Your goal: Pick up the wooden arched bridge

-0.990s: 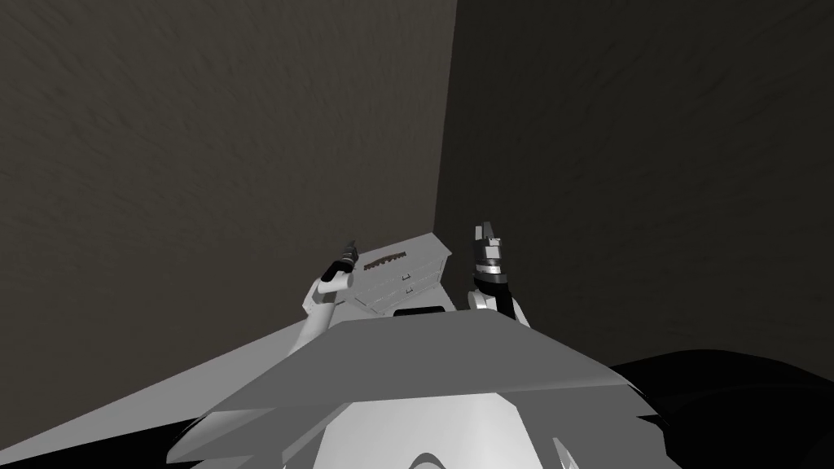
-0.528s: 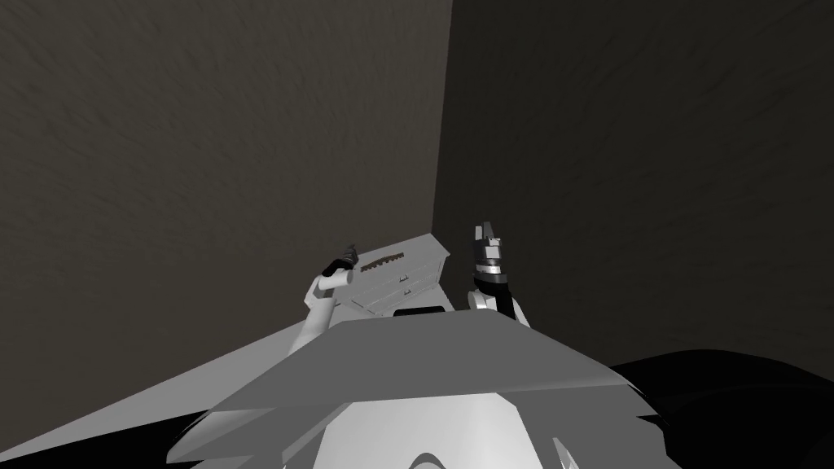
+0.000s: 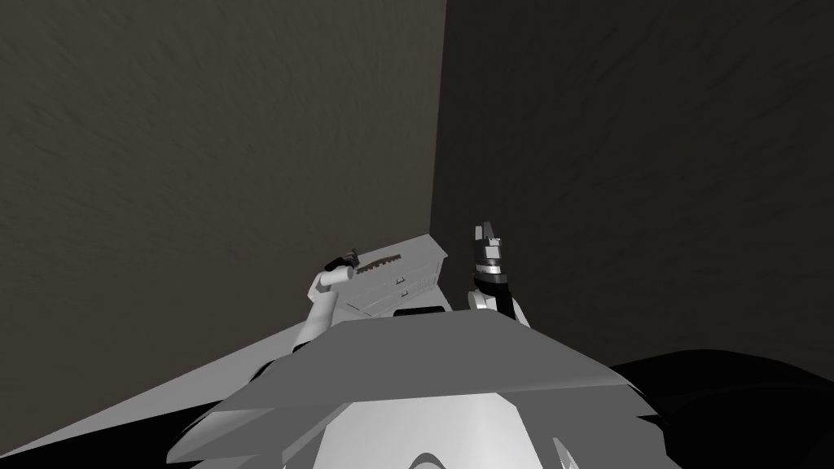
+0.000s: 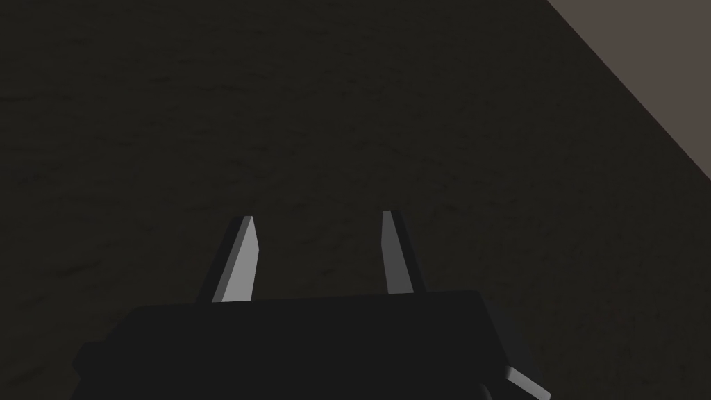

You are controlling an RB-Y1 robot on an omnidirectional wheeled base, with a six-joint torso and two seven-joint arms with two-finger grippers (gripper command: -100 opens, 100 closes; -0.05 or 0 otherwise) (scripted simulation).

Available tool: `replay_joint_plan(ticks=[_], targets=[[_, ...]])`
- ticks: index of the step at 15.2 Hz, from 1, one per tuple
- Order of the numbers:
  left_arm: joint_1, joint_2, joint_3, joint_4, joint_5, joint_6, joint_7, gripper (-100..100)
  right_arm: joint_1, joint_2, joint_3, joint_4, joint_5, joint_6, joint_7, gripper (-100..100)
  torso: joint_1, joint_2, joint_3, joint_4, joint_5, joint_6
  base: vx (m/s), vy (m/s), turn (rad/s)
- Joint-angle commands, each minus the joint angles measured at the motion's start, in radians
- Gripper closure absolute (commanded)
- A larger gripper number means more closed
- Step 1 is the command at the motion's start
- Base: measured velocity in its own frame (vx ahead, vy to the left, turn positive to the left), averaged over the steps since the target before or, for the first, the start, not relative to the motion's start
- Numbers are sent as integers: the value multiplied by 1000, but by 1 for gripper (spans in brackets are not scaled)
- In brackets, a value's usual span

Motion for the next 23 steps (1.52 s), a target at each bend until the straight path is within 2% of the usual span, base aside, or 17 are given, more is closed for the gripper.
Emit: replay_joint_plan(ticks=[1, 2, 4, 5, 6, 7, 9, 10, 11, 12, 13, 14, 15, 18, 19, 23], targets=[[-21, 0, 9, 30, 5, 44, 7, -100, 0, 0, 0, 0, 0, 0, 0, 0, 0, 0, 0, 0, 0, 0, 25, -36, -14], [-46, -3, 21, 62, 11, 71, 15, -100, 0, 0, 0, 0, 0, 0, 0, 0, 0, 0, 0, 0, 0, 0, 32, -47, -16], [-46, -3, 21, 65, 11, 91, 15, -100, 0, 0, 0, 0, 0, 0, 0, 0, -1, -1, 0, 0, 0, 0, 29, -44, -6], [-69, -5, 33, 99, 16, 125, 23, -100, 0, 0, 0, 0, 0, 0, 0, 0, 0, 0, 0, 0, 0, 0, 25, -45, -11], [-69, -5, 33, 99, 16, 136, 23, -100, 0, 0, 0, 0, 0, 0, 0, 0, -1, 0, 0, 0, 0, 0, 24, -43, -13], [-91, -7, 44, 130, 22, 168, 31, -100, 0, 0, 0, 0, 0, 0, 0, 0, -1, 0, 0, 0, 0, 0, 25, -40, -14], [-91, -7, 44, 130, 22, 179, 31, -100, 0, 0, 0, 0, 0, 0, 0, 0, 0, -1, 0, 0, 0, 0, 27, -35, -7], [-112, -10, 54, 160, 27, 213, 38, -100, 0, 0, 0, 0, 0, 0, 0, 0, 0, 0, 0, 0, 0, 0, 27, -36, -8], [-112, -10, 54, 160, 27, 219, 38, -100, 0, 0, 0, 0, 0, 0, 0, 0, 0, 0, 0, 0, 0, 0, 26, -37, -11], [-132, -12, 64, 188, 32, 247, 44, -100, 0, 0, 0, 0, 0, 0, 0, 0, 0, 0, 0, 0, 0, 0, 28, -38, -14], [-132, -12, 64, 188, 32, 256, 44, -100, 0, 0, 0, 0, 0, 0, 0, 0, 0, 0, 0, 0, 0, 0, 28, -37, -13], [-150, -14, 73, 214, 36, 282, 50, -100, 0, 0, 0, 0, 0, 0, 0, 0, 0, 0, 0, 0, 0, 0, 28, -44, -15], [-150, -14, 73, 214, 36, 291, 50, -100, 0, 0, 0, 0, 0, 0, 0, 0, 0, 0, 0, 0, 0, 0, 22, -46, -10], [-181, -18, 89, 259, 44, 350, 61, -100, 0, 0, 0, 0, 0, 0, 0, 0, -1, 0, 0, 0, 0, 0, 25, -42, -11], [-181, -18, 89, 259, 44, 350, 61, -100, 0, 0, 0, 0, 0, 0, 0, 0, 0, 0, 0, 0, 0, 0, 25, -31, -10], [-221, -24, 108, 316, 54, 426, 74, -100, 0, 0, 0, 0, 0, 0, 0, 0, 0, -1, 0, 0, 0, 0, 29, -34, -14]])
